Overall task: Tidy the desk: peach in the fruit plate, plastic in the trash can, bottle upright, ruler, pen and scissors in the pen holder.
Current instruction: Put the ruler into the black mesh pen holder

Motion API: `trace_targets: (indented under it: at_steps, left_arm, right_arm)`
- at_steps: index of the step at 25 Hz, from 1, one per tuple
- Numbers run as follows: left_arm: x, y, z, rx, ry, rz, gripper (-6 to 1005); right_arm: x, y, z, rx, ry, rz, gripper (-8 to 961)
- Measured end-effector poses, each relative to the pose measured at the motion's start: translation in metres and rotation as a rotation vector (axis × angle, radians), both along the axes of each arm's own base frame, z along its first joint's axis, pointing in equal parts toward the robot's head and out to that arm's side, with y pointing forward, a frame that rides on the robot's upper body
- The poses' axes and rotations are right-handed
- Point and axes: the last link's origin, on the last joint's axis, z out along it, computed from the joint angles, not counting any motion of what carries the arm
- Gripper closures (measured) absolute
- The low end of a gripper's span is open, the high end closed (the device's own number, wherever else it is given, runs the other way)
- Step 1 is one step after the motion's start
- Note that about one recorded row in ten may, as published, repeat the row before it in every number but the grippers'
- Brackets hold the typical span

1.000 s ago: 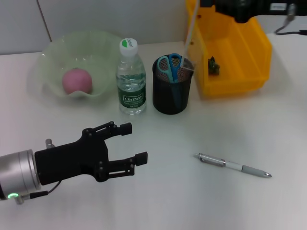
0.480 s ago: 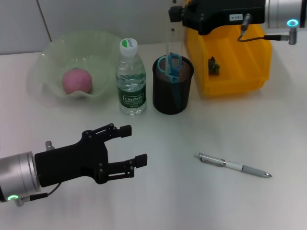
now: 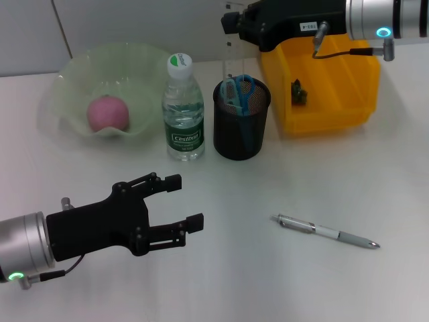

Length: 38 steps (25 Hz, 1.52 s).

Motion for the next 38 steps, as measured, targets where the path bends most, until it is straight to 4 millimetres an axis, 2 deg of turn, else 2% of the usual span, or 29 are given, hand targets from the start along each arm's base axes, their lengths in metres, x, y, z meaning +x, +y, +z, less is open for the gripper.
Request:
trace_targets:
  at_steps: [11, 26, 31, 38]
  left_arm:
    - [0.000, 0.000, 0.000, -0.005, -0.002, 0.010, 136]
    - [-0.002, 0.000, 0.000, -0.007, -0.003, 0.020, 136]
    - [-0.002, 0.000, 0.000, -0.013, -0.006, 0.030, 135]
    - [-0.002, 0.000, 0.001, -0.015, -0.010, 0.033, 136]
  right_arm:
    - [0.008, 0.002, -0.022, 0.007, -0.017, -0.041, 942]
    - [0.024, -0.001, -0.042, 0.008, -0.030, -0.112, 942]
    - [0.027, -0.003, -0.043, 0.008, -0.024, -0.125, 942]
    - [0.035, -0.006, -0.042, 0.011, -0.011, -0.147, 803]
